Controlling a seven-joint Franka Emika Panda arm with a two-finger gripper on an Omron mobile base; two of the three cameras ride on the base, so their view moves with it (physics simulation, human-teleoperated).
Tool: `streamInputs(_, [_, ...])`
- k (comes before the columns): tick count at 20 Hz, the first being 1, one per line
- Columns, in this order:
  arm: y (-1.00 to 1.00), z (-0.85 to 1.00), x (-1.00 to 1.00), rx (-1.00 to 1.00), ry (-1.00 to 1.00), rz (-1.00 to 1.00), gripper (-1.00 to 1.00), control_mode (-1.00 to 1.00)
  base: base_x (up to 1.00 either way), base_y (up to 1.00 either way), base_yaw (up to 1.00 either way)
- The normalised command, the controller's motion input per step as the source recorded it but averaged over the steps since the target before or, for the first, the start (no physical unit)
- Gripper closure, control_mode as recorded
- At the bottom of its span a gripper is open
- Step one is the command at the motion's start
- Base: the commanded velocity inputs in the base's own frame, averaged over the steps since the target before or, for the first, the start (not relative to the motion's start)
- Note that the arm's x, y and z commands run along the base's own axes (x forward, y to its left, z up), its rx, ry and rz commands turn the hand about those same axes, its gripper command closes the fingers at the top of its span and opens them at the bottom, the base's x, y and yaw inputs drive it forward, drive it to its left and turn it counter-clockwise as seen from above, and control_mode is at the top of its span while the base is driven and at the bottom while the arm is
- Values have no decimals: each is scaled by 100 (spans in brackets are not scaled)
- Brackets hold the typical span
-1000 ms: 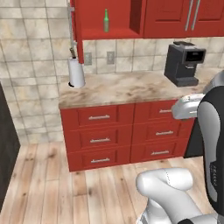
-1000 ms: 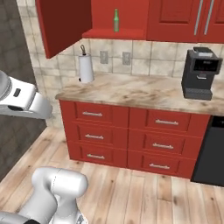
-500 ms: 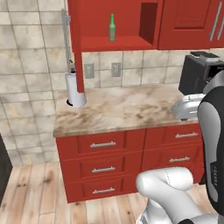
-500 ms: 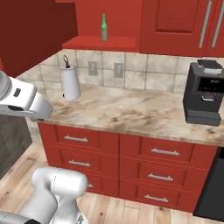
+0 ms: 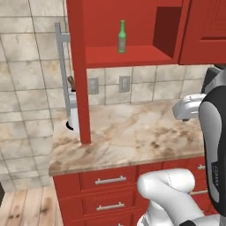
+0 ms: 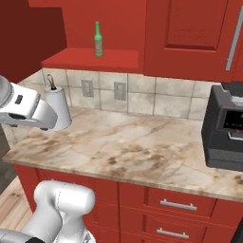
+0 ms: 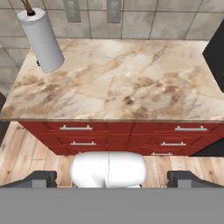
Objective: Get the candle and the beer from the cabinet and move them to the dining counter.
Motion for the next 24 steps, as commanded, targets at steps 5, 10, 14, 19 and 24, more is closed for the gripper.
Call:
streamInputs(5, [0, 0, 0, 0, 0, 0, -100, 100, 59, -1, -5])
streamInputs(10, [0, 0, 0, 0, 0, 0, -100, 100, 32, -8, -6])
streamInputs(14, [0, 0, 0, 0, 0, 0, -100, 100, 8, 0, -2])
streamInputs(19, [0, -4, -3, 0, -15, 0, -100, -100, 0, 0, 0])
streamInputs(24, [0, 19, 0, 0, -34, 0, -100, -100, 0, 0, 0])
